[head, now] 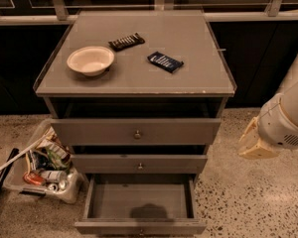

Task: Close bottom drawer

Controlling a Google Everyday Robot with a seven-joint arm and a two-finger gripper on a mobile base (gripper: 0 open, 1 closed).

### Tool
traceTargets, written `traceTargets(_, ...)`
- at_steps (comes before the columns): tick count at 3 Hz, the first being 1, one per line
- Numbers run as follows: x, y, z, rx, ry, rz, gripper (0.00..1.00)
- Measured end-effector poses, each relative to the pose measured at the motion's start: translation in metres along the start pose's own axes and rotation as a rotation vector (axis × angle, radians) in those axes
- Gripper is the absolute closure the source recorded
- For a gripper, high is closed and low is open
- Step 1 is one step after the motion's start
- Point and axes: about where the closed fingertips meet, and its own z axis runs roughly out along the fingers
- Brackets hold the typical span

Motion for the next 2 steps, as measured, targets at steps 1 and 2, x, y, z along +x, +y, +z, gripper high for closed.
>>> traceTargets(1, 0.000, 0.008, 0.028, -0.023, 0.008, 0.023, 1.00)
traceTargets(2, 0.004, 0.025, 0.083, -0.062, -0.052, 0.053, 1.00)
